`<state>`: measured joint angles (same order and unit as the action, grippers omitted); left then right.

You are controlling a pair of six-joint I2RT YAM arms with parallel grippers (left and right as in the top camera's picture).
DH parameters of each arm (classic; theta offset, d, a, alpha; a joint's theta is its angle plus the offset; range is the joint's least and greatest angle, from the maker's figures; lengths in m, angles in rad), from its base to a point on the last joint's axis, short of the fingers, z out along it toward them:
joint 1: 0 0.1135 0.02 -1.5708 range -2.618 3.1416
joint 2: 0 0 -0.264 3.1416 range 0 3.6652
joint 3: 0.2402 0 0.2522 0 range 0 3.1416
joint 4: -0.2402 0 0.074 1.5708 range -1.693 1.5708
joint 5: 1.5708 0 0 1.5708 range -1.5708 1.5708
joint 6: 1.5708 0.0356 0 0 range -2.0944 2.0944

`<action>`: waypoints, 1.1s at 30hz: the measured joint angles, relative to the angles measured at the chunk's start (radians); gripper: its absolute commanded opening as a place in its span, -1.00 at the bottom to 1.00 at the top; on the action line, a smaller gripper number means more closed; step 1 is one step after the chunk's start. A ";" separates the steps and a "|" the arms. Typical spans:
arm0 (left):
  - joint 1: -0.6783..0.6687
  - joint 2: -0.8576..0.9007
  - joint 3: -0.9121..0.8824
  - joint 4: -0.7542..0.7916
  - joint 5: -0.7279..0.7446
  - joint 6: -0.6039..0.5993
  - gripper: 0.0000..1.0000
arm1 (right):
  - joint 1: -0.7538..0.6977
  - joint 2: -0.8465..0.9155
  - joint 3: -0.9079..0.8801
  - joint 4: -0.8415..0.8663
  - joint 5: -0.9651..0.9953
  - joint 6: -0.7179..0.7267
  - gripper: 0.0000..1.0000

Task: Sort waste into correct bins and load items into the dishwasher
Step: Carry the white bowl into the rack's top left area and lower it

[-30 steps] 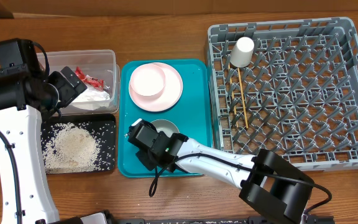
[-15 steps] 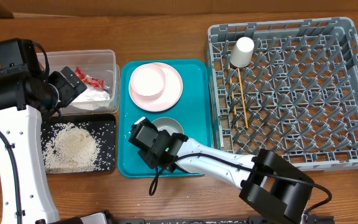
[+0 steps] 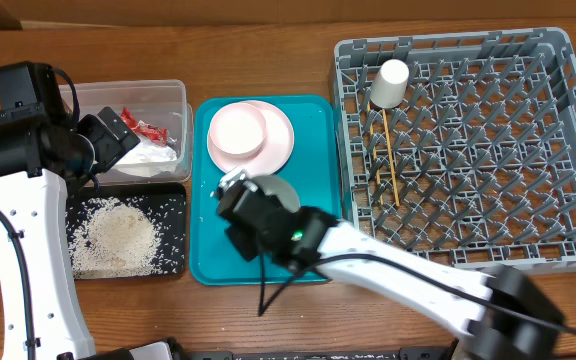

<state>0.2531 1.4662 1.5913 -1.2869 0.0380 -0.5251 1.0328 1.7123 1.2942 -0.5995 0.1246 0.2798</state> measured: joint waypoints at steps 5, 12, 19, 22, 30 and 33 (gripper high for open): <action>0.000 0.000 0.000 0.000 0.000 0.000 1.00 | -0.148 -0.175 0.000 -0.009 -0.103 0.005 -0.92; 0.000 0.000 0.000 0.000 0.000 0.000 1.00 | -0.572 -0.303 0.006 0.024 -0.513 0.010 -0.92; 0.000 0.000 0.000 -0.001 0.000 0.000 1.00 | -0.974 -0.223 0.010 0.164 -1.027 0.011 -0.92; 0.000 0.000 0.000 0.000 0.000 0.000 1.00 | -1.046 -0.143 0.011 0.234 -1.189 0.020 -0.92; 0.000 0.000 -0.001 0.000 0.000 0.000 1.00 | -1.092 0.117 0.012 0.469 -1.460 0.134 -0.92; 0.000 0.000 -0.001 0.000 0.000 0.000 1.00 | -1.091 0.183 0.012 0.494 -1.490 0.172 -0.92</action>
<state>0.2531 1.4662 1.5906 -1.2873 0.0380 -0.5251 -0.0582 1.8954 1.3060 -0.1051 -1.3659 0.4515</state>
